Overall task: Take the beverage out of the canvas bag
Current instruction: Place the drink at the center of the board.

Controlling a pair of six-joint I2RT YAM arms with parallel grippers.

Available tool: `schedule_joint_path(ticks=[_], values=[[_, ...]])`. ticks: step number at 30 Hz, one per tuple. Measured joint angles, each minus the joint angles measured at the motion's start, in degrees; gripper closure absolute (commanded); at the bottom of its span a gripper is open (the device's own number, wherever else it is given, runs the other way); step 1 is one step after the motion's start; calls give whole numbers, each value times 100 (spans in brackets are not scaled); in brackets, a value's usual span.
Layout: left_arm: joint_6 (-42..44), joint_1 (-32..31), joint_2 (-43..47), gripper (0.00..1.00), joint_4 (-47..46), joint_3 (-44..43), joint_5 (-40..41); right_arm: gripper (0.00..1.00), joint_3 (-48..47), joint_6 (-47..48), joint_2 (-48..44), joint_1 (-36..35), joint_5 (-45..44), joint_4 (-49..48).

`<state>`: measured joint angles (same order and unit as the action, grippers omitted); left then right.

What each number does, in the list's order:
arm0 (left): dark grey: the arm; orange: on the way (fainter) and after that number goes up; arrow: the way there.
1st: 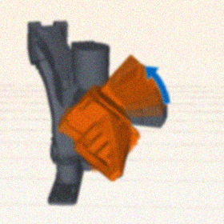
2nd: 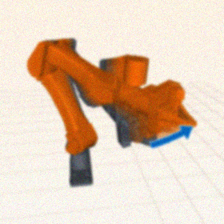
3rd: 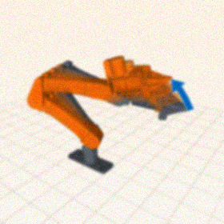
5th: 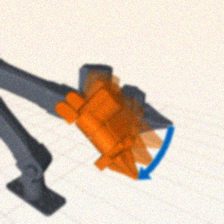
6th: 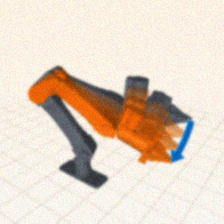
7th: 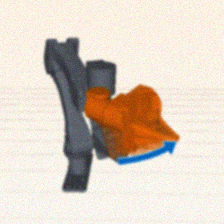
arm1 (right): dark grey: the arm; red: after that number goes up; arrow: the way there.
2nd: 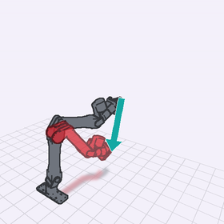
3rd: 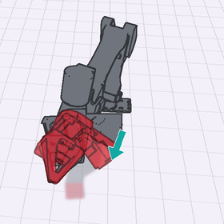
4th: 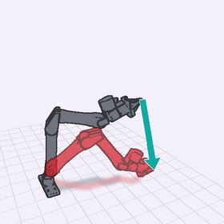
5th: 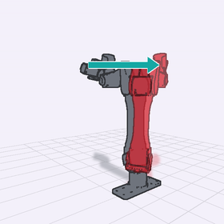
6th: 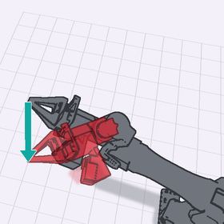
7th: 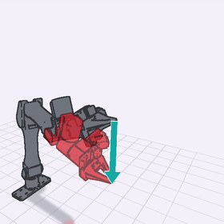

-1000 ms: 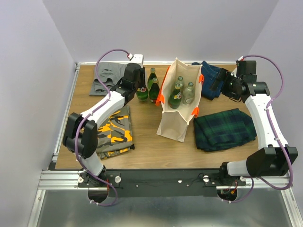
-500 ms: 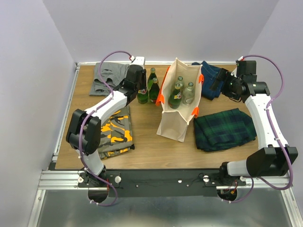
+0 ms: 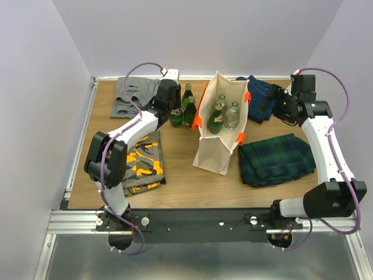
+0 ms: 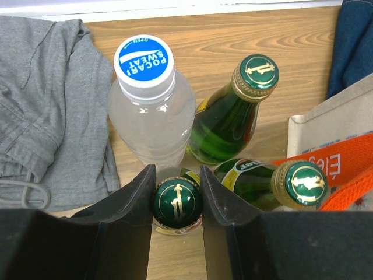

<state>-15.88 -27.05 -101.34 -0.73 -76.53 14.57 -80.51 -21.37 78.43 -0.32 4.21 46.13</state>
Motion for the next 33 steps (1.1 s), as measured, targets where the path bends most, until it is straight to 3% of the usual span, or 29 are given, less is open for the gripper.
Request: schedule_joint_path(ticks=[11,18,28,30,31,33], values=[[2,4,-264,100,280,-422,0,0,0,0,0,0,-2,-2],[-31,9,-341,81,396,-557,2,0,0,0,0,0,-2,-2],[-96,9,-341,68,442,-575,31,0,0,0,0,0,-2,-2],[-114,9,-341,64,505,-599,35,0,0,0,0,2,-2,-2],[-118,9,-341,57,527,-610,37,0,0,0,0,0,-2,-2],[-131,9,-341,56,562,-621,44,0,0,0,0,0,-2,-2]])
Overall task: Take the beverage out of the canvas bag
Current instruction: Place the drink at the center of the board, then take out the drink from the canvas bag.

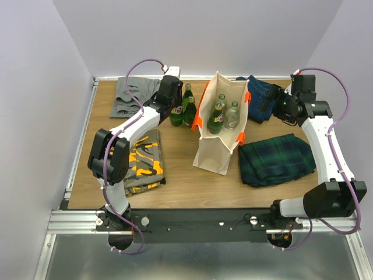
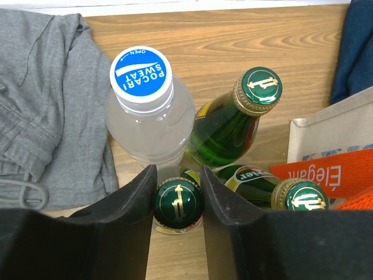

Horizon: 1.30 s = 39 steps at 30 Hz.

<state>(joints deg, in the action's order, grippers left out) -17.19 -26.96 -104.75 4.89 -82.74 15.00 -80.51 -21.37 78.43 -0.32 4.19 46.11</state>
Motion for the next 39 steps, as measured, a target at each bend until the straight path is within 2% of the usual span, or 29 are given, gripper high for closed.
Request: schedule_joint_path(ticks=[12,18,21,22,32,35,39], values=[[-101,0,20,47,-177,-52,76,0,0,0,0,0,-2,0],[-131,0,61,34,-179,-52,96,0,0,0,0,0,-2,2],[-138,0,168,23,-142,-52,214,0,0,0,0,0,-2,2],[-136,0,216,1,-81,-61,262,0,0,0,0,0,-2,0],[24,0,1014,1,400,-437,452,0,0,-2,-7,0,-2,2],[120,0,1123,1,649,-831,188,0,24,-2,-24,0,-2,-2],[376,-17,1123,1,1349,-1790,-511,0,55,0,-24,0,-2,0]])
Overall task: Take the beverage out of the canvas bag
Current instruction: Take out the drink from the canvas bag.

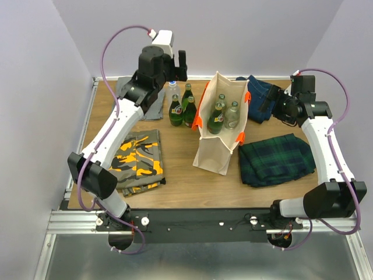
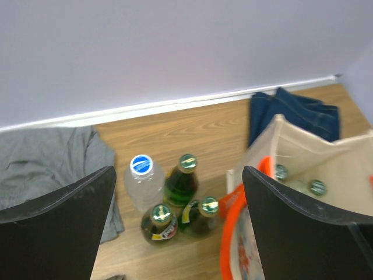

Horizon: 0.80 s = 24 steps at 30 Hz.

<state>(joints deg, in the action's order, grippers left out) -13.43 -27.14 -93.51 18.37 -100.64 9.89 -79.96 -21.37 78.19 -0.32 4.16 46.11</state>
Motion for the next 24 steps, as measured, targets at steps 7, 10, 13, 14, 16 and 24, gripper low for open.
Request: schedule_joint_path(ticks=[7,10,13,14,16,24], values=[[411,-240,-254,1,1134,-1703,-1207,0,0,-4,0,0,33,0],[529,-417,-372,1,1453,-2052,-1572,0,22,-17,-37,2,120,-31],[603,-575,-468,2,1696,-2149,-1882,0,50,-20,-157,0,179,-57],[621,-616,-514,2,1759,-2188,-1954,0,50,-20,-195,0,186,-70],[691,-719,-669,3,1932,-2315,-2122,0,55,-20,-308,0,188,-111],[984,-1025,-1425,1,2675,-3220,-2350,0,76,-20,-382,0,98,-133]])
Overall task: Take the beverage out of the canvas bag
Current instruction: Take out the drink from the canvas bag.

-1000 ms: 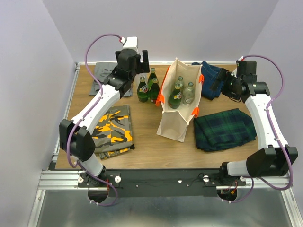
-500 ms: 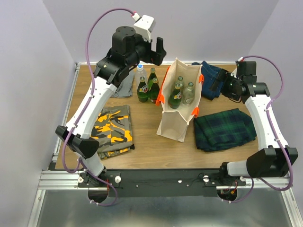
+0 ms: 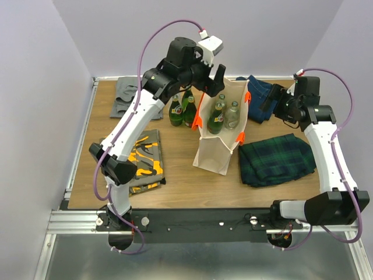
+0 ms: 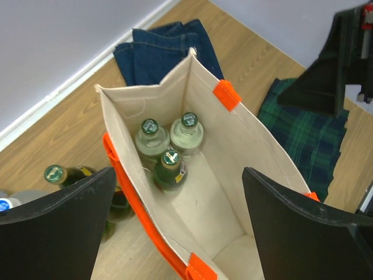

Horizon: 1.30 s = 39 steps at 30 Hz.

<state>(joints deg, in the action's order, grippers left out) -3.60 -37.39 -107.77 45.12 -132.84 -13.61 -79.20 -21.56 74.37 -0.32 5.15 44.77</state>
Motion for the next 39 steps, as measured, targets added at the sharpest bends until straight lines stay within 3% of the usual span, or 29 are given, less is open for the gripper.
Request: schedule_joint_path(ticks=[9,16,30,39], values=[[61,-131,-203,1,173,-111,-173,0,251,4,33,2,-125,7],[72,-131,-730,1,234,-664,-350,0,251,26,35,0,-258,37],[59,-212,-1012,9,251,-426,-476,0,251,68,42,0,-256,31],[61,-271,-1309,14,293,-258,-42,0,251,68,74,0,-256,31]])
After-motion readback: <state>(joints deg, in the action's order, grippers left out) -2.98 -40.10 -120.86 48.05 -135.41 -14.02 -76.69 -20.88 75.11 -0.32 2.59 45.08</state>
